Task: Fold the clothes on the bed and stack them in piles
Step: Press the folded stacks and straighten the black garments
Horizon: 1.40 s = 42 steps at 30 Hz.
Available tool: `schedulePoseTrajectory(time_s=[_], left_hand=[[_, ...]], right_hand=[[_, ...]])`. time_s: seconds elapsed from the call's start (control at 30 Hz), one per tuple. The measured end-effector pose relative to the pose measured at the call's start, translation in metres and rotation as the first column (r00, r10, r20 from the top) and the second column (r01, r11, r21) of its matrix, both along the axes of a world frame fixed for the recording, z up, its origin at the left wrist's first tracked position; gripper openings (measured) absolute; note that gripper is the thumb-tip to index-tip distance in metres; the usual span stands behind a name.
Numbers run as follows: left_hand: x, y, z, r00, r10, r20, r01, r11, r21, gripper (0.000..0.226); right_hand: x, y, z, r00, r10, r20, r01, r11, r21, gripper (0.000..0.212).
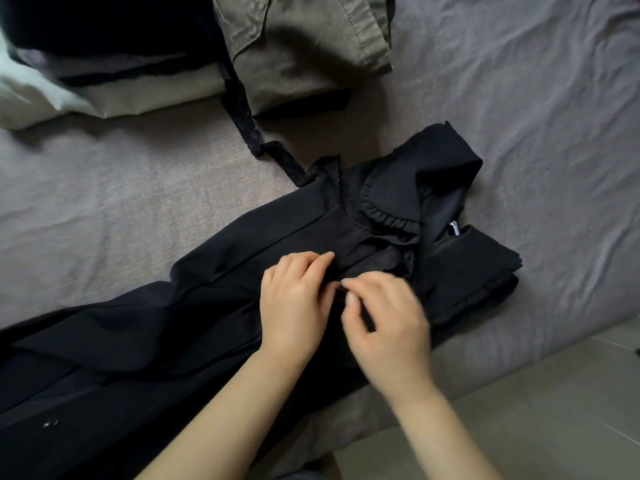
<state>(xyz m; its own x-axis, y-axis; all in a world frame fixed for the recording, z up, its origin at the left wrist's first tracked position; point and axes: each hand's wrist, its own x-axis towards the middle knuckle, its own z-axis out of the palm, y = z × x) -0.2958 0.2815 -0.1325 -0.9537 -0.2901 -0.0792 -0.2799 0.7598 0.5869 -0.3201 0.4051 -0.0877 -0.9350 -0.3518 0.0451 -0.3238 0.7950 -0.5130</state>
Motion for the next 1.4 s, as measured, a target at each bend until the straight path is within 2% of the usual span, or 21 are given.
schedulePoseTrajectory(time_s=[0.07,0.13,0.2,0.23,0.33,0.37,0.47,0.53,0.63,0.7,0.77,0.8,0.87,0.9,0.97,1.07,1.13,1.2,1.27,1.33,1.4], left_hand=[[-0.006,-0.001,-0.006,0.999,-0.016,0.041,0.017,0.999,-0.029,0.029],[-0.010,-0.004,-0.010,0.998,-0.010,0.057,0.012,1.000,-0.019,0.022],[-0.015,-0.007,-0.005,0.998,0.021,0.053,-0.024,0.998,0.050,0.013],[-0.016,-0.009,-0.001,0.994,0.067,0.081,-0.078,0.987,0.141,0.010],[-0.017,-0.014,0.013,0.937,0.206,0.282,-0.322,0.822,0.470,0.005],[-0.016,-0.016,0.016,0.926,0.212,0.312,-0.352,0.780,0.517,0.005],[-0.013,-0.023,0.023,0.935,0.177,0.307,-0.331,0.742,0.582,0.004],[-0.009,-0.024,0.025,0.937,0.139,0.321,-0.321,0.709,0.629,0.001],[-0.002,-0.020,0.023,0.926,0.079,0.369,-0.318,0.688,0.653,0.004],[-0.001,-0.017,0.022,0.927,0.067,0.370,-0.307,0.704,0.640,0.007],[-0.004,-0.015,0.022,0.925,0.079,0.371,-0.312,0.714,0.627,0.011],[-0.006,-0.014,0.021,0.923,0.081,0.375,-0.316,0.715,0.623,0.013],[-0.009,-0.013,0.019,0.921,0.077,0.381,-0.315,0.724,0.614,0.013],[-0.009,-0.012,0.019,0.920,0.076,0.383,-0.316,0.722,0.615,0.012],[-0.009,-0.012,0.018,0.916,0.092,0.390,-0.337,0.703,0.627,0.010],[-0.008,-0.011,0.018,0.914,0.112,0.391,-0.346,0.719,0.603,0.011],[-0.009,-0.008,0.019,0.923,0.103,0.371,-0.319,0.745,0.586,0.008],[-0.009,-0.007,0.020,0.930,0.094,0.355,-0.300,0.752,0.587,0.005],[-0.007,-0.010,0.021,0.929,0.107,0.355,-0.314,0.739,0.597,0.005],[-0.003,-0.014,0.023,0.920,0.125,0.372,-0.344,0.713,0.611,0.006],[-0.001,-0.017,0.024,0.913,0.129,0.386,-0.361,0.697,0.620,0.007]], right_hand=[[0.018,-0.001,-0.015,0.987,0.026,0.162,-0.052,0.986,0.161,0.040],[0.027,0.007,-0.030,0.979,-0.031,0.199,-0.022,0.966,0.257,0.052],[0.026,0.015,-0.037,0.982,-0.081,0.172,0.042,0.975,0.219,0.043],[0.024,0.017,-0.037,0.983,-0.089,0.160,0.063,0.984,0.164,0.035],[0.021,0.021,-0.027,0.990,-0.087,0.114,0.088,0.996,-0.002,0.027],[0.021,0.022,-0.021,0.992,-0.092,0.087,0.096,0.995,-0.041,0.026],[0.025,0.030,-0.007,0.996,-0.087,-0.008,0.086,0.993,-0.081,0.021],[0.032,0.035,-0.002,0.997,-0.077,-0.002,0.077,0.997,-0.014,0.020],[0.039,0.037,-0.001,0.984,-0.135,0.113,0.105,0.965,0.242,0.033],[0.038,0.031,-0.002,0.956,-0.220,0.194,0.182,0.964,0.192,0.036],[0.031,0.014,-0.006,0.874,-0.346,0.341,0.336,0.938,0.090,0.025],[0.026,0.004,-0.011,0.788,-0.424,0.446,0.437,0.896,0.079,0.020],[0.017,-0.014,-0.021,0.554,-0.530,0.642,0.641,0.763,0.077,0.020],[0.013,-0.020,-0.025,0.453,-0.553,0.699,0.724,0.686,0.074,0.020],[0.009,-0.029,-0.029,0.375,-0.577,0.726,0.803,0.594,0.056,0.017],[0.012,-0.034,-0.025,0.392,-0.624,0.676,0.835,0.550,0.023,0.015],[0.018,-0.033,-0.021,0.465,-0.626,0.626,0.825,0.564,-0.049,0.016],[0.024,-0.030,-0.021,0.592,-0.560,0.579,0.719,0.692,-0.066,0.007],[0.027,-0.027,-0.023,0.659,-0.499,0.563,0.608,0.794,-0.008,0.014],[0.023,-0.027,-0.025,0.623,-0.512,0.591,0.626,0.779,0.016,0.021],[0.019,-0.031,-0.026,0.565,-0.537,0.626,0.673,0.739,0.026,0.016]])
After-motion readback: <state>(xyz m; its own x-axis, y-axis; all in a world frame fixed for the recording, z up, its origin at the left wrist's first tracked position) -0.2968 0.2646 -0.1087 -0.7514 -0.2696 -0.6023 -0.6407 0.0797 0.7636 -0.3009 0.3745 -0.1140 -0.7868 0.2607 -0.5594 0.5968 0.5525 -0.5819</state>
